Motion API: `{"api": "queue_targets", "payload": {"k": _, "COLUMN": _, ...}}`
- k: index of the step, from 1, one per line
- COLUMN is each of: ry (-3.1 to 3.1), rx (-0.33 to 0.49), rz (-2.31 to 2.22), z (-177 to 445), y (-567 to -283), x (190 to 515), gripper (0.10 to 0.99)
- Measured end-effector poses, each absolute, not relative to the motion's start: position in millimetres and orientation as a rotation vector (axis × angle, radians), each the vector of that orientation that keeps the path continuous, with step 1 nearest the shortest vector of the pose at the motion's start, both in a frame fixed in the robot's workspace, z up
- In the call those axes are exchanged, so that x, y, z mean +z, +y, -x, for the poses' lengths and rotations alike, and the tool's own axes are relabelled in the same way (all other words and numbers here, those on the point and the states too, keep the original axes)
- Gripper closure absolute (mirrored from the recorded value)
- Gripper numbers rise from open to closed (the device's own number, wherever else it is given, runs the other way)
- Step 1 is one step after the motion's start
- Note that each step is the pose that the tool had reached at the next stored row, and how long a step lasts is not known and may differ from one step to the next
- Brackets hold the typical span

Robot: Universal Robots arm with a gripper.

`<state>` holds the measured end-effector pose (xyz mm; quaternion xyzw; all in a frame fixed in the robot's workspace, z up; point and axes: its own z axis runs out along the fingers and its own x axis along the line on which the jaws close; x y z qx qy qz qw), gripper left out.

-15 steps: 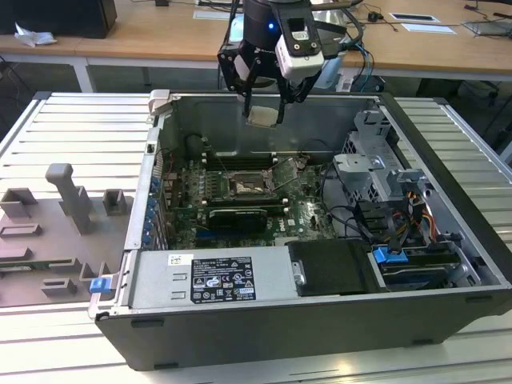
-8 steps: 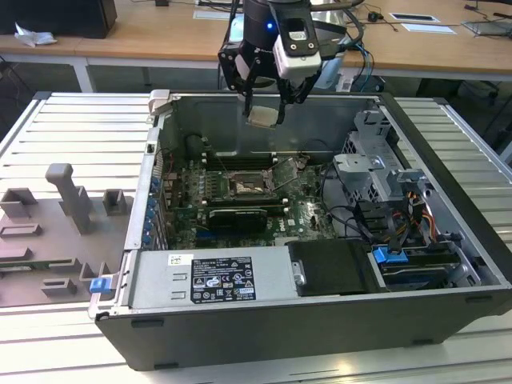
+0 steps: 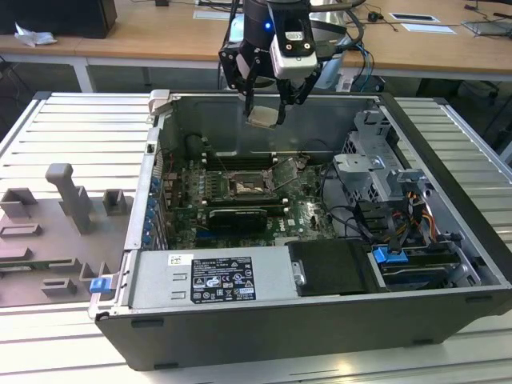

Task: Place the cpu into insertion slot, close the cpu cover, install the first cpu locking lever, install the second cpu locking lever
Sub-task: 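Place the cpu into insertion slot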

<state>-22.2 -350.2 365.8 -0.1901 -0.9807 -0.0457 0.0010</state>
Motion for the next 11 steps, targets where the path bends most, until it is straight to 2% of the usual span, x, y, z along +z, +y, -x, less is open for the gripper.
{"api": "queue_targets", "payload": {"k": 11, "ry": -3.062, "rx": -0.144, "rz": 0.693, "z": 22.2, "y": -350.2, "x": 365.7, "gripper": 0.545}}
